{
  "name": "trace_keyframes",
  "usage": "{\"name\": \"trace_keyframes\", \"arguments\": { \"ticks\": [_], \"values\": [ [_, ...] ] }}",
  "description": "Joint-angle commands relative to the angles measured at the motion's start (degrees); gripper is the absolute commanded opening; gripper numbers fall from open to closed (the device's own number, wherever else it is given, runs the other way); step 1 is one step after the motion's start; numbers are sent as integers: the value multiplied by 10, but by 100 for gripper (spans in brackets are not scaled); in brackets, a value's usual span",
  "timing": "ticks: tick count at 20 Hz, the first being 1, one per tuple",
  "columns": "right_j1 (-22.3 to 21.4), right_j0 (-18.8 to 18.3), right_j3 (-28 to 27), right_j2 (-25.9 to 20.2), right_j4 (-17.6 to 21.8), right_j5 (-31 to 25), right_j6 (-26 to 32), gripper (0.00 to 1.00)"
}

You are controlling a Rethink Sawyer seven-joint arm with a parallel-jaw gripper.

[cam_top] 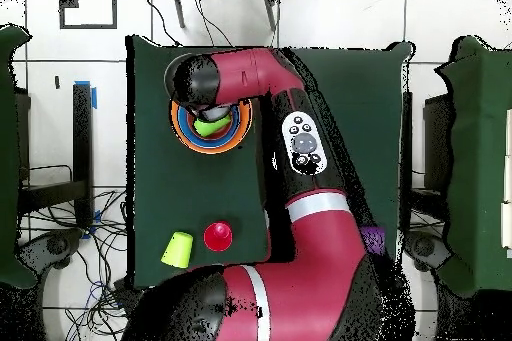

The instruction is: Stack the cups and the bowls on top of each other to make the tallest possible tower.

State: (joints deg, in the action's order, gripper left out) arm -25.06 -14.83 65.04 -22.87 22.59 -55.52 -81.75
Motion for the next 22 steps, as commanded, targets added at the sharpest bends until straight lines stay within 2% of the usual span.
{"name": "trace_keyframes", "arguments": {
  "ticks": [1, 5, 11, 22],
  "values": [
    [-9, 12, -6, 17, 39, -59, 40, 100],
    [-18, 13, 18, 34, 42, -63, 34, 100],
    [-15, 9, 37, 41, 43, -39, 33, 100],
    [-5, 13, 31, 45, 34, -55, 33, 100]
  ]
}}
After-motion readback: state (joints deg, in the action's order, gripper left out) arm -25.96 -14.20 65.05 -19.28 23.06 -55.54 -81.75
